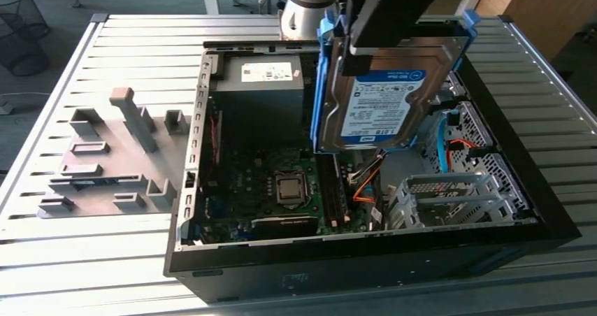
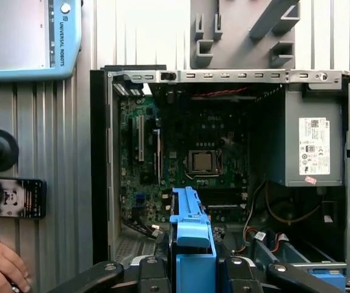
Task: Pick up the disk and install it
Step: 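Insert the disk into the insertion slot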
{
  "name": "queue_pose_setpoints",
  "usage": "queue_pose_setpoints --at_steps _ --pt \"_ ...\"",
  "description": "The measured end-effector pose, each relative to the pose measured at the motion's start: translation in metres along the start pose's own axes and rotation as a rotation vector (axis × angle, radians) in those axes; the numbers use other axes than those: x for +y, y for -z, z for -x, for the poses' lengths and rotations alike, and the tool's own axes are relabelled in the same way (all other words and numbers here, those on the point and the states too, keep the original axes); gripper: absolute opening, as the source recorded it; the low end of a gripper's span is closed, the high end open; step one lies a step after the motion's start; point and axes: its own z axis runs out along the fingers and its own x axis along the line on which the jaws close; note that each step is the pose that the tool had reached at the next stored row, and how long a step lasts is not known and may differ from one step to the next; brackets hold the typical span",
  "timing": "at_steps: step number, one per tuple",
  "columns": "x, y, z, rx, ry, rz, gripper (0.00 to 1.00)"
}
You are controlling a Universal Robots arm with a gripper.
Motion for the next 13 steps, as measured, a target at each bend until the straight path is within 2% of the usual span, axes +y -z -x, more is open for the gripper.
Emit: queue_pose_setpoints --at_steps 4,6,13 --pt "-0.0111 -0.001 0.0 -0.0002 0.0 0.0001 0.36" --pt "-0.0143 -0.0014 -0.0005 0.0001 0.0 0.0002 0.36" --pt "-0.0177 -0.0031 -0.0116 0.0 0.0 0.0001 0.36"
